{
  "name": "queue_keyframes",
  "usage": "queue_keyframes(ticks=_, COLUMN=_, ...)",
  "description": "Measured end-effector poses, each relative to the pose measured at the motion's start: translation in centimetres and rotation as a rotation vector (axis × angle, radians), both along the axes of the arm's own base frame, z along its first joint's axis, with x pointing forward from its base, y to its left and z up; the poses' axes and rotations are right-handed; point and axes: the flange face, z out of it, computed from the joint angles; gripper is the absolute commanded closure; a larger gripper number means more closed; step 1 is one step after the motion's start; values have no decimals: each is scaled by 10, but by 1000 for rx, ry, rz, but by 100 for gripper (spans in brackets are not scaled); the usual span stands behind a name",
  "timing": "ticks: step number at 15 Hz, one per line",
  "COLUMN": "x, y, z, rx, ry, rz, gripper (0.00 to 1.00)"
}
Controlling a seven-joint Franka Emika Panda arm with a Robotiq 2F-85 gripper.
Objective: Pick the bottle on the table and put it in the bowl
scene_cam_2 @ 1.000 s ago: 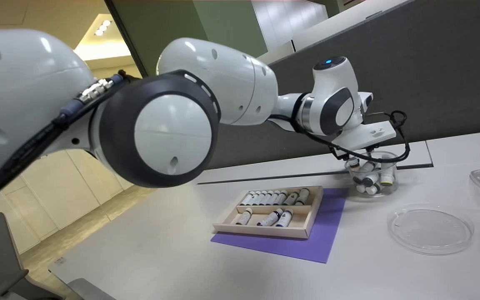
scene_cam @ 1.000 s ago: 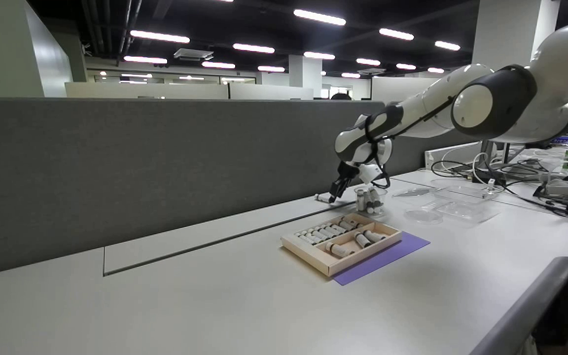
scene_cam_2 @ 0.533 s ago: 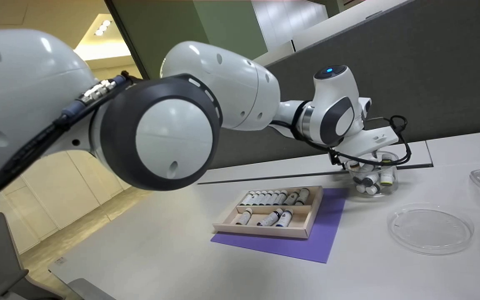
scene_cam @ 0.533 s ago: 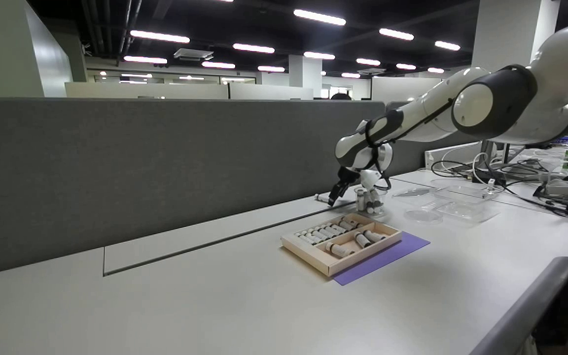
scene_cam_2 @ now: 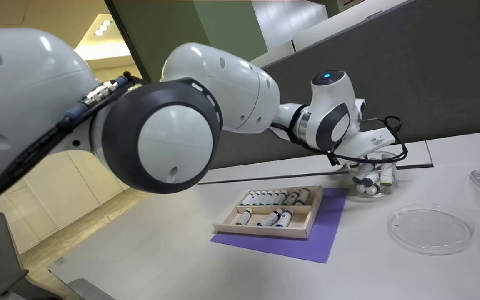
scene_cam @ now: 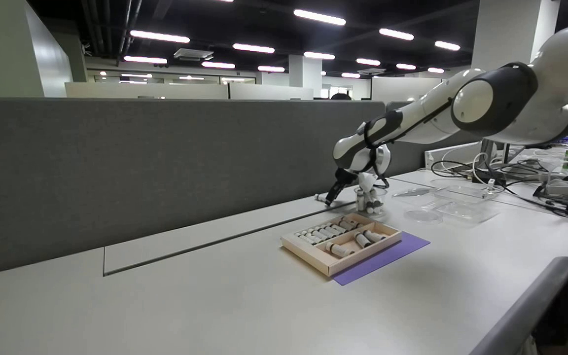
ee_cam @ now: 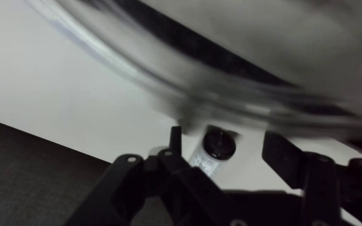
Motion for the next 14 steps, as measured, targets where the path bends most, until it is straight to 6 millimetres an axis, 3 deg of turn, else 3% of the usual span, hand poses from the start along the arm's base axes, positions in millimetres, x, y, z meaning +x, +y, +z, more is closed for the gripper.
queue_keyframes(ticks=5, x=0, y=5, z=-2, rx=-7, ry=-24, rz=31, gripper=98)
queue_keyframes(ticks=6, x=0, y=5, z=-2, rx=-8, ry=-25, rz=33, gripper=94)
queue_keyframes(ticks=11, x=1, y=4, z=0, rx=9, ry=-18, rz=20, gripper=94)
queue_keyframes(ticks=14, x=8, y=5, z=20, rx=37, ry=-11, rz=6, gripper=94)
